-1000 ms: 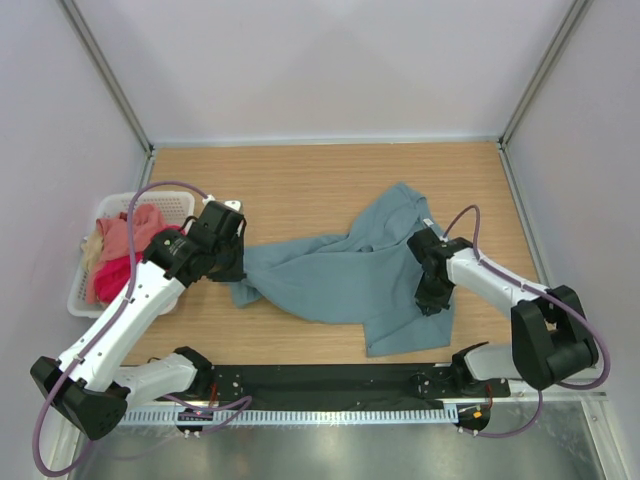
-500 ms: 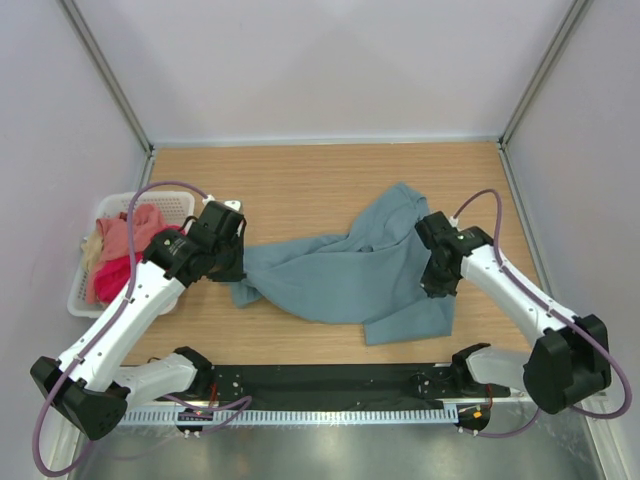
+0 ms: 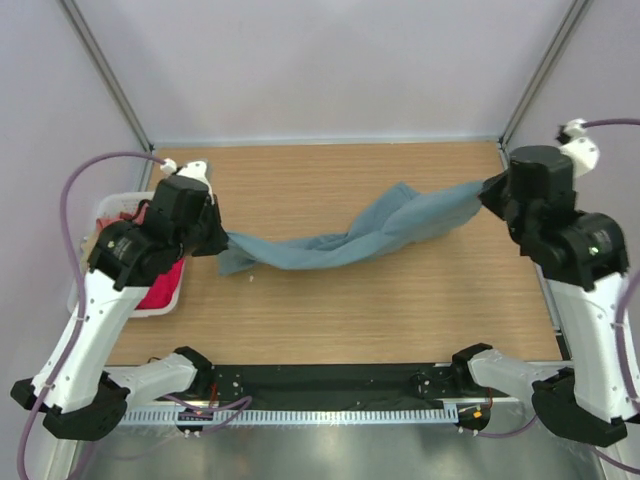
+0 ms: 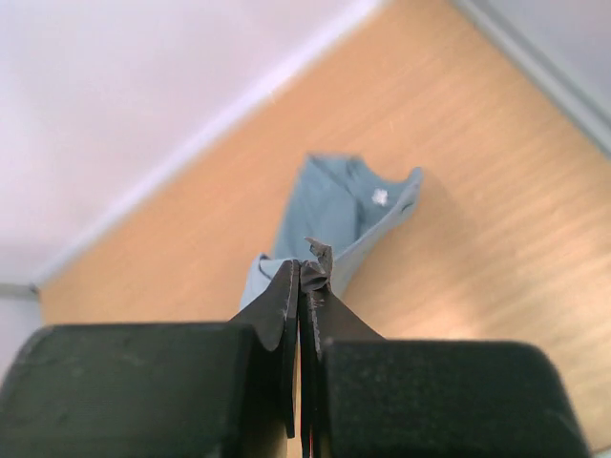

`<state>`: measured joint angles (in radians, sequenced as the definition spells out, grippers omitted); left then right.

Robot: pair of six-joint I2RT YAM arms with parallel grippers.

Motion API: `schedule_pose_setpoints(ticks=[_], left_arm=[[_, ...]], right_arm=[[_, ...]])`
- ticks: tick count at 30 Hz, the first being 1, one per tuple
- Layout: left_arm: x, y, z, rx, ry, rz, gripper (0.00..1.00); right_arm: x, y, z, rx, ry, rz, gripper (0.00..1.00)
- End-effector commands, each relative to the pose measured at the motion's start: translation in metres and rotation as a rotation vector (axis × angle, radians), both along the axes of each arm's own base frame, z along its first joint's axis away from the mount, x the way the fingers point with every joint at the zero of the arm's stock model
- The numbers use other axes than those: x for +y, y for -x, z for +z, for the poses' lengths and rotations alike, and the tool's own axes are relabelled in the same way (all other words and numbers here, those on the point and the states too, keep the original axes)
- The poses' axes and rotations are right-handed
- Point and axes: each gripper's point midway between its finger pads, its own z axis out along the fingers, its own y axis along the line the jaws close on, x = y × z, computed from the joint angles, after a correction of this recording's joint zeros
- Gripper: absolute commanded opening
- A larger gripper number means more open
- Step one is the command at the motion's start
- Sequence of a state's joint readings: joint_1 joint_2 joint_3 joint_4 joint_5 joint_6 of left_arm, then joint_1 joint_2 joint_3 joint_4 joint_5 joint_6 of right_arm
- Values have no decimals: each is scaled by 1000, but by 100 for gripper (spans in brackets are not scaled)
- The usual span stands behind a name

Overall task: Fold and stack the t-shirts
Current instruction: Flatten the tshirt out

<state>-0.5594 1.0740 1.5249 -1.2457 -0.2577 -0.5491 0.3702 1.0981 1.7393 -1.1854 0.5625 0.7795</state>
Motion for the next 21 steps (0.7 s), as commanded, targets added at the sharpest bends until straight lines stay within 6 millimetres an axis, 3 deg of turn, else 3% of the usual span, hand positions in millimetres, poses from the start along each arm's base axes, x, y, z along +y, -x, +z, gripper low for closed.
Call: schedule_pose_setpoints(ticks=[1,2,3,5,6,9,14,19,20,21], left_arm=[[15,-3,57,-138,24,62,0],[15,-2,64,-152,36,64,0],[16,-2,72,-170,47,68,0],[21,2,91,-220,68,80,0],[24,3,94,-234,65,88,0],[32,8,112,-299,86,109,0],[6,20,153,-425,216,-86,0],[3,28,176,-512,279,-118,0],[3,30,178,-525,291,-124,0],[6,38,188,-565,317,-131,0]], right_arm=[[-46,26,78,-212,67,-156,1],[-51,32,94,-254,82,-159,1],[-60,45,124,-350,61,-186,1],[-69,60,149,-438,61,-197,1],[-76,75,172,-522,58,-198,1],[-86,100,200,-634,58,-200,1],[-79,119,228,-744,87,-92,1],[-81,145,251,-856,142,-43,1],[-86,163,256,-906,139,-40,1],[-87,169,262,-944,134,-37,1]])
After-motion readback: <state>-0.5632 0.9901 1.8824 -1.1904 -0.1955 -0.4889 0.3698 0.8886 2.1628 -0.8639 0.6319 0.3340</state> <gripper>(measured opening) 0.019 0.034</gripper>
